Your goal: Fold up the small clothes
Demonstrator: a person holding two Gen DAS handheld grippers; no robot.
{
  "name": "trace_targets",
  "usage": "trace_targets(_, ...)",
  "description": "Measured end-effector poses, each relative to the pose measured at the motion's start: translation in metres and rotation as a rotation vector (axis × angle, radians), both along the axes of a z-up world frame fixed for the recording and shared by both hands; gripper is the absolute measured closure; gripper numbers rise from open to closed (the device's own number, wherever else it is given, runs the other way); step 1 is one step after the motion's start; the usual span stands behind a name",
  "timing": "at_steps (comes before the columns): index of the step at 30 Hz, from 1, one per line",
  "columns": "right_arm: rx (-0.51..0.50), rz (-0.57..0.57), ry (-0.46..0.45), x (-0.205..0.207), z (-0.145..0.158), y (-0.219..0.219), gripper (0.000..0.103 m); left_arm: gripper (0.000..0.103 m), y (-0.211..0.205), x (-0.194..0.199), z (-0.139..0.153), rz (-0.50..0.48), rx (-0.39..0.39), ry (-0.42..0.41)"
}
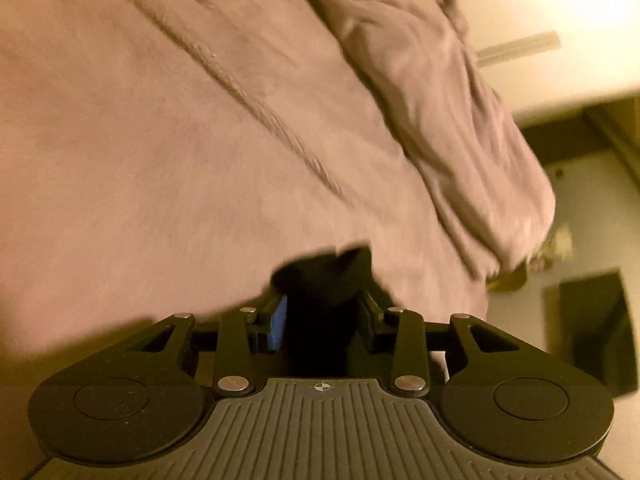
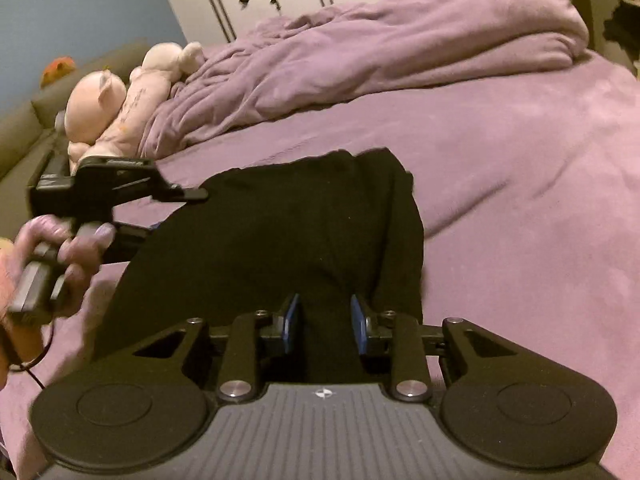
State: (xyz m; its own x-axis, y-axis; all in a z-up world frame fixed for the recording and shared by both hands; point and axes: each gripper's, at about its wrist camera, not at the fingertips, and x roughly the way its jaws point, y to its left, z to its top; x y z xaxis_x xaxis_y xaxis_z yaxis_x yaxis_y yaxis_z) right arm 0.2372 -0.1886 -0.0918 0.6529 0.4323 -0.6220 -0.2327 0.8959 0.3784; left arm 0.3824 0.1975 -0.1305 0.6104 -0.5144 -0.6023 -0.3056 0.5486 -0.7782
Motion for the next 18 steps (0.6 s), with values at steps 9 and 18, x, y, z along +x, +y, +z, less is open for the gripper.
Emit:
trace_targets(9,0.117,-0.026,0.030,0.000,-0.011,-0.025,0.068,0.062,-0.013,-0.026,0.038,-0.055,0.132,-0.103)
trace_targets(18,0.097,-0.070,0.103,-0.052,-0.003,-0.037,0.064,0.044,-0.068,-0.161,0.062,-0.269,0.366,-0.112)
